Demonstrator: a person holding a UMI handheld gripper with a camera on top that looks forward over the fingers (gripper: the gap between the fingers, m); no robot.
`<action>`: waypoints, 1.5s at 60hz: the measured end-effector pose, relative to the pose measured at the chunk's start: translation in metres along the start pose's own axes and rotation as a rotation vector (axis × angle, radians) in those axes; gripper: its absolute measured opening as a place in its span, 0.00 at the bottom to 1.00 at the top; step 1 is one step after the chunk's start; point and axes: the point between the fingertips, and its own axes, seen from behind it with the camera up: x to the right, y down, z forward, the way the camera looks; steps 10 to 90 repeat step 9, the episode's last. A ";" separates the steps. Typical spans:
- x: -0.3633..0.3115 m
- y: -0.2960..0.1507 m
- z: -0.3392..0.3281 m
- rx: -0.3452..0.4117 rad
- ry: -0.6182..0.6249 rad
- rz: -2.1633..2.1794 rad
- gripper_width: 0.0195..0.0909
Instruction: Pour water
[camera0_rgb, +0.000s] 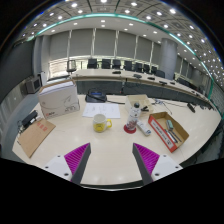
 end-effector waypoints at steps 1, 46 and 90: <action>0.002 0.000 -0.001 0.002 0.012 -0.011 0.93; 0.007 -0.004 -0.006 0.006 0.038 -0.032 0.93; 0.007 -0.004 -0.006 0.006 0.038 -0.032 0.93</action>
